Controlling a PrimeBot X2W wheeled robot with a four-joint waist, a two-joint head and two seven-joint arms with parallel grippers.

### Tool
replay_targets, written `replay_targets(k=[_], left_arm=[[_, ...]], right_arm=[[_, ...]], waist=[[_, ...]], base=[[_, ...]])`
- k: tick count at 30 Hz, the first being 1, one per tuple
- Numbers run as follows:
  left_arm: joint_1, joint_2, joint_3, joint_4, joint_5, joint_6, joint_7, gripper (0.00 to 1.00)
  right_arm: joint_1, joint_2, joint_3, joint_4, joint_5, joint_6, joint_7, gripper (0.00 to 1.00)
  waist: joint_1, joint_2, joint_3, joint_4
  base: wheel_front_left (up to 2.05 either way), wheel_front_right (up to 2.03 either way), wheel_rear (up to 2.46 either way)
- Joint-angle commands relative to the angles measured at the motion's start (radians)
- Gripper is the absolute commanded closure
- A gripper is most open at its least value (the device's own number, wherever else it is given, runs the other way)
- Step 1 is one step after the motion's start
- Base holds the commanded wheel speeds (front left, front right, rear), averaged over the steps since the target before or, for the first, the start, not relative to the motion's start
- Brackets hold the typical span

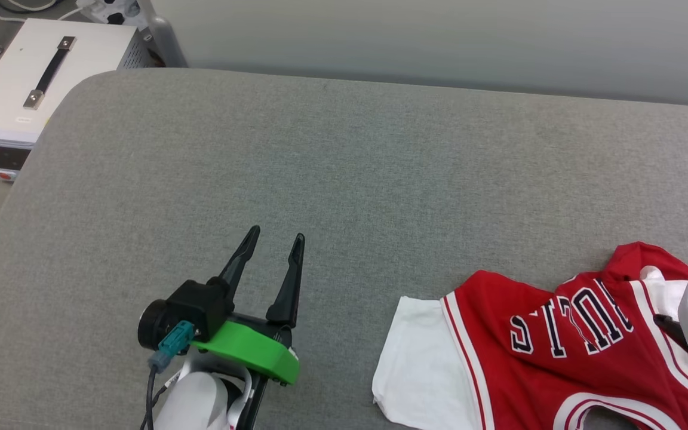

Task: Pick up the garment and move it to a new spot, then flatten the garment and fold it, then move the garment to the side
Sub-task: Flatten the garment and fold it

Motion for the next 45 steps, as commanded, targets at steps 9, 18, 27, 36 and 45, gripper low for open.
replay_targets(k=[9,18,27,36,45], left_arm=[[-0.045,-0.013,0.003,0.000,-0.006,-0.005,-0.006,0.00],[-0.055,-0.013,0.007,-0.002,-0.005,-0.005,-0.006,0.00],[-0.056,-0.011,0.011,0.008,0.000,-0.005,-0.006,0.00],[-0.027,-0.009,0.012,0.017,-0.003,-0.005,-0.006,0.00],[0.020,-0.004,0.030,0.017,-0.003,-0.005,-0.006,0.00]], right_arm=[[-0.087,-0.015,-0.009,0.212,-0.071,-0.001,0.008,0.00],[-0.064,0.036,-0.039,0.363,-0.088,-0.001,-0.052,0.00],[-0.087,0.060,-0.104,0.405,-0.075,-0.001,-0.162,1.00],[-0.160,-0.015,-0.288,0.431,-0.119,-0.001,-0.260,1.00],[-0.285,-0.057,-0.360,0.391,-0.208,-0.001,-0.298,1.00]], waist=[[0.0000,0.0000,0.071,0.078],[0.0000,0.0000,0.103,0.096],[0.0000,0.0000,0.074,0.071],[0.0000,0.0000,-0.006,0.044],[0.0000,0.0000,-0.071,0.028]], base=[[0.00,0.00,0.00],[0.00,0.00,0.00],[0.00,0.00,0.00],[0.00,0.00,0.00],[0.00,0.00,0.00]])
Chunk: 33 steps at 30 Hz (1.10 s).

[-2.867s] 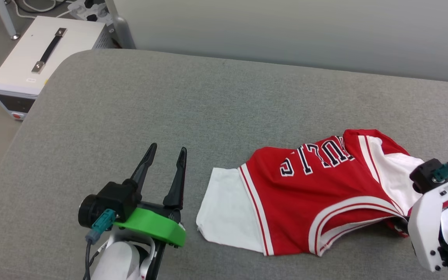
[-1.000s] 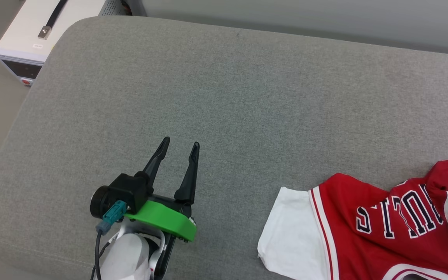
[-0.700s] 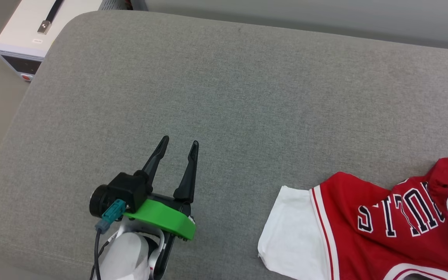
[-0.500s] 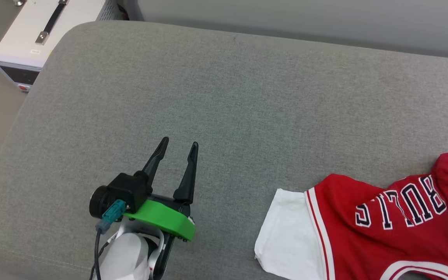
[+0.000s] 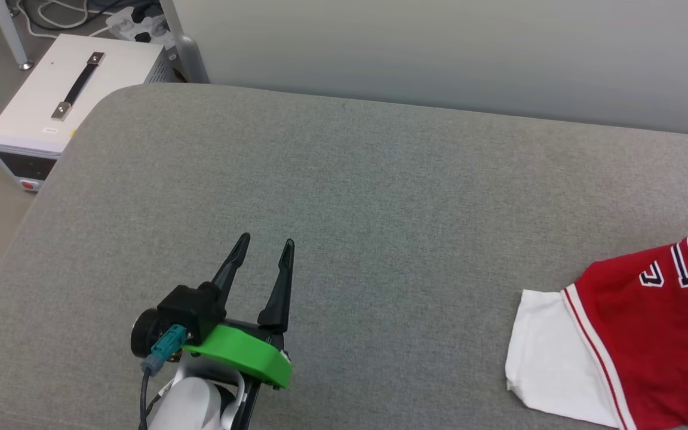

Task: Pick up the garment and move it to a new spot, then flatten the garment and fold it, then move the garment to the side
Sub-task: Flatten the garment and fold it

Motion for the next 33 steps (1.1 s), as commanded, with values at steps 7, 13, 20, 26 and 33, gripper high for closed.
replay_targets(k=[7,13,20,26,33], left_arm=[[0.021,-0.004,0.003,-0.026,-0.003,-0.005,-0.006,0.00],[0.026,-0.009,0.001,-0.033,-0.008,-0.005,-0.006,0.00],[0.026,-0.014,-0.003,-0.021,-0.016,-0.005,-0.006,0.00],[0.011,-0.016,-0.007,-0.007,-0.020,-0.005,-0.006,0.00],[-0.020,-0.021,-0.038,0.017,-0.029,-0.005,-0.006,0.00]], right_arm=[[-0.164,-0.022,-0.039,-0.056,-0.135,-0.001,-0.053,1.00],[-0.179,0.023,0.039,-0.117,-0.138,-0.001,-0.069,1.00],[-0.055,0.226,0.177,-0.228,-0.074,-0.001,-0.023,1.00],[0.044,0.468,0.311,-0.252,-0.053,-0.001,-0.019,1.00],[0.044,0.600,0.419,-0.125,-0.077,-0.001,-0.154,1.00]], waist=[[0.0000,-0.0001,-0.029,-0.007],[0.0000,-0.0001,-0.009,0.011],[0.0000,-0.0001,0.015,0.029],[0.0000,-0.0001,0.035,0.039],[0.0000,-0.0001,0.062,0.069]], base=[[0.00,0.00,0.00],[0.00,0.00,0.00],[0.00,0.00,0.00],[0.00,0.00,0.00],[0.00,0.00,0.00]])
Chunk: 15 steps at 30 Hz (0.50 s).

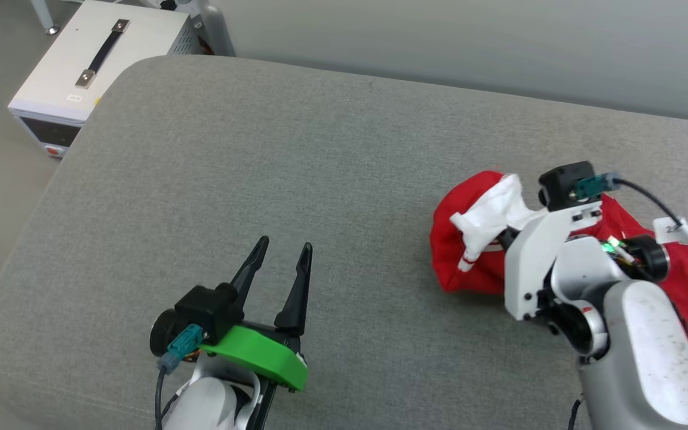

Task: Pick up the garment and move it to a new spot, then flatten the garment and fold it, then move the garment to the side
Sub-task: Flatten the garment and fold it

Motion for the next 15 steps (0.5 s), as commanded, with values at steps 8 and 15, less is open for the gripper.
replay_targets(k=[8,15], left_arm=[[-0.023,-0.004,-0.010,0.025,-0.012,-0.005,-0.006,0.00],[-0.018,0.001,0.015,0.026,-0.007,-0.005,-0.006,0.00]], right_arm=[[-0.032,0.006,0.241,0.160,0.074,-0.001,-0.173,0.00],[-0.082,-0.026,0.409,0.201,0.152,-0.001,-0.233,0.00]], waist=[[0.0000,0.0000,0.007,0.041],[0.0000,0.0000,-0.015,0.021]], base=[[0.00,0.00,0.00],[0.00,0.00,0.00]])
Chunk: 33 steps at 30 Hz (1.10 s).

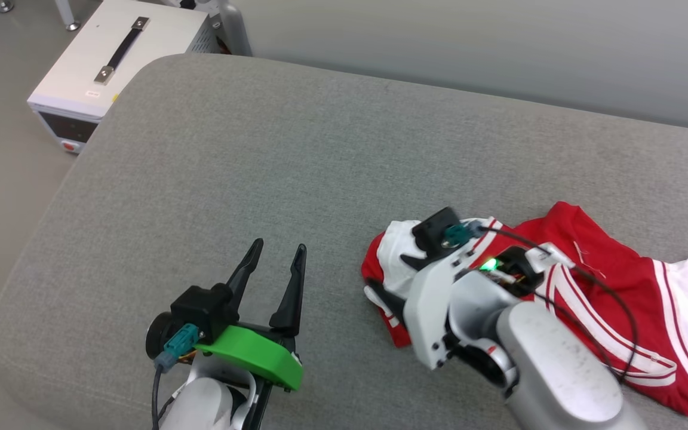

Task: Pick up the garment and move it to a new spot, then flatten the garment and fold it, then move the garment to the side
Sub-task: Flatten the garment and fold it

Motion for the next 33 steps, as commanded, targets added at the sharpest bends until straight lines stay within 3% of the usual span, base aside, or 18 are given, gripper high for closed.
replay_targets(k=[1,9,19,24,33], left_arm=[[-0.008,0.002,0.006,-0.001,-0.002,-0.005,-0.006,0.00],[0.007,0.009,0.023,-0.016,-0.010,-0.005,-0.006,0.00],[0.000,0.015,0.030,-0.051,-0.019,-0.005,-0.006,0.00],[0.004,0.014,0.030,-0.058,-0.019,-0.005,-0.006,0.00],[0.034,0.020,0.025,-0.049,-0.014,-0.005,-0.006,0.00]], right_arm=[[-0.023,-0.026,-0.007,0.004,0.017,-0.002,-0.023,0.00],[-0.074,-0.180,-0.080,-0.055,0.054,-0.002,-0.142,0.00],[0.073,-0.326,-0.326,-0.150,0.044,-0.002,-0.294,0.00],[0.210,-0.307,-0.450,-0.184,0.041,-0.002,-0.397,0.00],[0.401,-0.178,-0.575,-0.224,0.025,-0.002,-0.526,0.00]], waist=[[0.0000,0.0000,-0.013,-0.016],[0.0000,0.0000,-0.054,-0.091],[0.0000,0.0000,-0.061,-0.184],[0.0000,0.0000,-0.057,-0.214],[0.0000,0.0000,-0.051,-0.243]], base=[[0.00,0.00,0.00],[0.00,0.00,0.00],[0.00,0.00,0.00],[0.00,0.00,0.00],[0.00,0.00,0.00]])
